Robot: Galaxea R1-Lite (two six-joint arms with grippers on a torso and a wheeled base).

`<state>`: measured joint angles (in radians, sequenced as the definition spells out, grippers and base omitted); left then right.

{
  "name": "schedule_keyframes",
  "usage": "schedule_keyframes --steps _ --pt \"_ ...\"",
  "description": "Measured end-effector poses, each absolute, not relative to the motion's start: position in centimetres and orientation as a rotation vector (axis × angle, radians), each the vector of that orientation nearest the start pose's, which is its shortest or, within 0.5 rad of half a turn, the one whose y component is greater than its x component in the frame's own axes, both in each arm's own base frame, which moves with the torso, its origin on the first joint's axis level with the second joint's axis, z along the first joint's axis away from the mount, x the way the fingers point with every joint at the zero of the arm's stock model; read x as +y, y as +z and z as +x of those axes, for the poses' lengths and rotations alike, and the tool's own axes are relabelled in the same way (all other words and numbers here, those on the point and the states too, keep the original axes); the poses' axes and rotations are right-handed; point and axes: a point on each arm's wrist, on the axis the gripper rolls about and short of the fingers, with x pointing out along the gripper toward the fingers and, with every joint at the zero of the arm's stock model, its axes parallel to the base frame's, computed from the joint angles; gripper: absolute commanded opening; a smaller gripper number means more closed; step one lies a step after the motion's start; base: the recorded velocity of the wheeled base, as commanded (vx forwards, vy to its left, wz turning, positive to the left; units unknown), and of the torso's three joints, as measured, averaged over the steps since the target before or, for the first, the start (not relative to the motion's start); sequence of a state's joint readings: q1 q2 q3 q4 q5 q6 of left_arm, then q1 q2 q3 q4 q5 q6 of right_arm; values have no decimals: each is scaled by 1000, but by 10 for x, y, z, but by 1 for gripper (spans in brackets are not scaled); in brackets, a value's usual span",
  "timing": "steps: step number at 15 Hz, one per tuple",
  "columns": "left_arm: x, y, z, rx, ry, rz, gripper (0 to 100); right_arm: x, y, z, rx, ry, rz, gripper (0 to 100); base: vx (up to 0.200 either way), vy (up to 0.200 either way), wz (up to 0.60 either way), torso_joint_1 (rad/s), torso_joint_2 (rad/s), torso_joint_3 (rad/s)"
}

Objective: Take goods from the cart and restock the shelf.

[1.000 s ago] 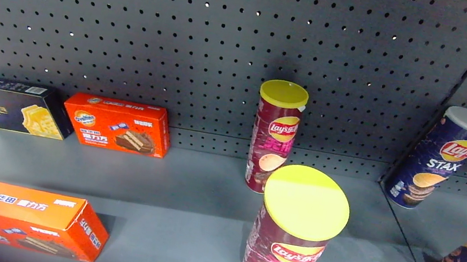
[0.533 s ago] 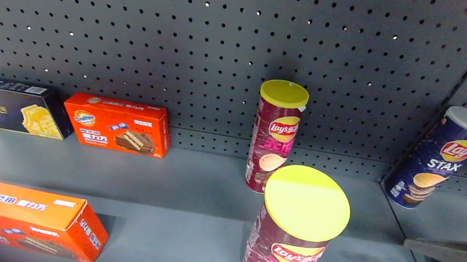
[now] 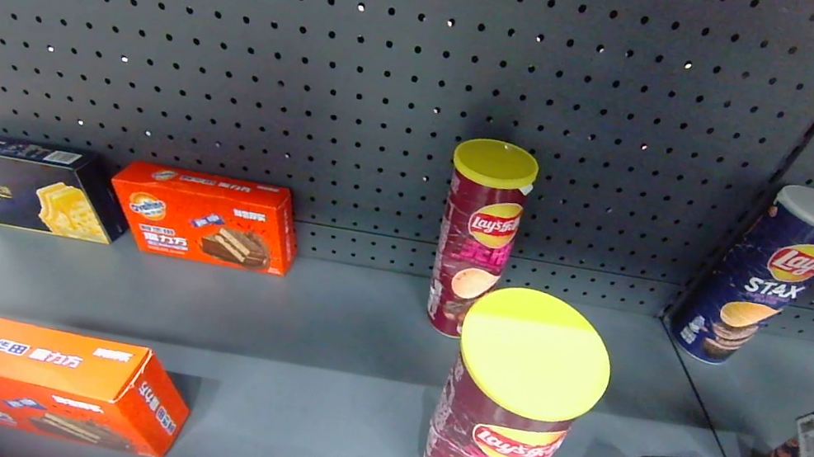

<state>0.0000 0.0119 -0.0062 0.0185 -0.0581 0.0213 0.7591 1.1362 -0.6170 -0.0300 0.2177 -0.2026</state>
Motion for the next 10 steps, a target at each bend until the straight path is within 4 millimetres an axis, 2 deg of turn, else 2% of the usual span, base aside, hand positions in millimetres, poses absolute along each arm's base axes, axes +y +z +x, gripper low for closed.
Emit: schedule_keyframes --steps 10 --pt "-1 76 -22 24 -58 20 100 139 203 150 455 936 -332 100 0 0 0 0 0 0"
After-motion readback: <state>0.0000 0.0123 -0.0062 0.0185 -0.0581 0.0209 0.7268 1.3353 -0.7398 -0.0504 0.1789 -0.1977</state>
